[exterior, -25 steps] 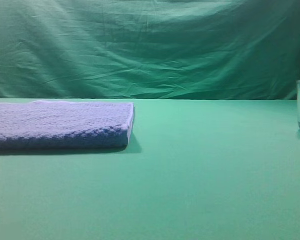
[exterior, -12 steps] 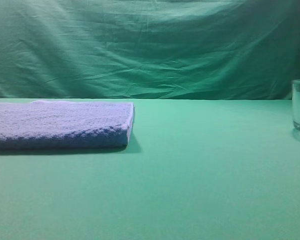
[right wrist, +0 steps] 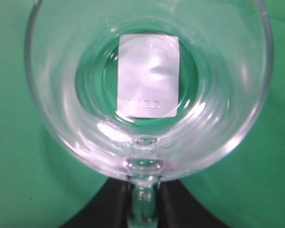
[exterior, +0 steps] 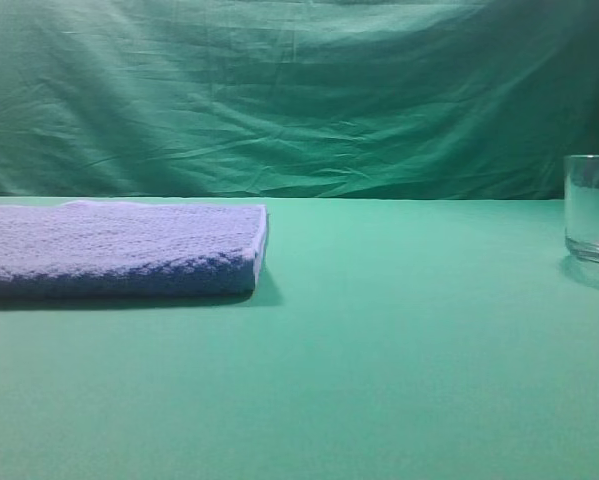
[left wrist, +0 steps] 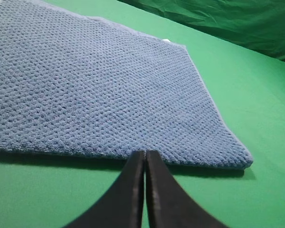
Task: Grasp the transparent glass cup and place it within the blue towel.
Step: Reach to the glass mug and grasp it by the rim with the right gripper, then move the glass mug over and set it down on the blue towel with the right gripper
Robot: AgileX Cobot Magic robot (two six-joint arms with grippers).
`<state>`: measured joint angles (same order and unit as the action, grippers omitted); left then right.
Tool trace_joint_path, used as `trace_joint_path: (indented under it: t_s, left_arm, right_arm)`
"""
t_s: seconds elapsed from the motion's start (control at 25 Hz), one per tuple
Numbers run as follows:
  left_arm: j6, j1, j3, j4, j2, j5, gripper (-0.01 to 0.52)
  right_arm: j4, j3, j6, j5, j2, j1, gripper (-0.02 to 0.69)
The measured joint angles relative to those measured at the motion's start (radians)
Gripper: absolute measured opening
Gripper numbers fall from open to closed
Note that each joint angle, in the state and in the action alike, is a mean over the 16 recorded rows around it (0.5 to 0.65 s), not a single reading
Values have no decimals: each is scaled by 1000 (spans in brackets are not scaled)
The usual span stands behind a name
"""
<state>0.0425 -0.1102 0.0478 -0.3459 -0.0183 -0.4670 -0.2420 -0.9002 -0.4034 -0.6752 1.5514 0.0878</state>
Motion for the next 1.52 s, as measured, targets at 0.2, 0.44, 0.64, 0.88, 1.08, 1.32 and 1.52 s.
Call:
trace_joint_path:
  t_s: [0.2, 0.44, 0.64, 0.88, 1.08, 1.32, 1.52]
  left_arm:
    - [0, 0, 0, 0, 0, 0, 0]
    - [0, 0, 0, 0, 0, 0, 0]
    - [0, 0, 0, 0, 0, 0, 0]
    - [0, 0, 0, 0, 0, 0, 0]
    - [0, 0, 0, 0, 0, 0, 0]
    - [0, 0, 0, 0, 0, 0, 0]
    - [0, 0, 0, 0, 0, 0, 0]
  right_arm:
    - [0, -141, 8, -69, -7, 83, 104]
    - [0, -363, 31, -132, 29, 255, 104]
    - [0, -543, 53, -152, 120, 422, 104]
    - [0, -740, 69, -166, 305, 597, 104]
    - [1, -877, 67, -191, 472, 701, 104]
    - [10, -985, 60, -216, 617, 771, 104]
    - [28, -1022, 52, -232, 677, 792, 140]
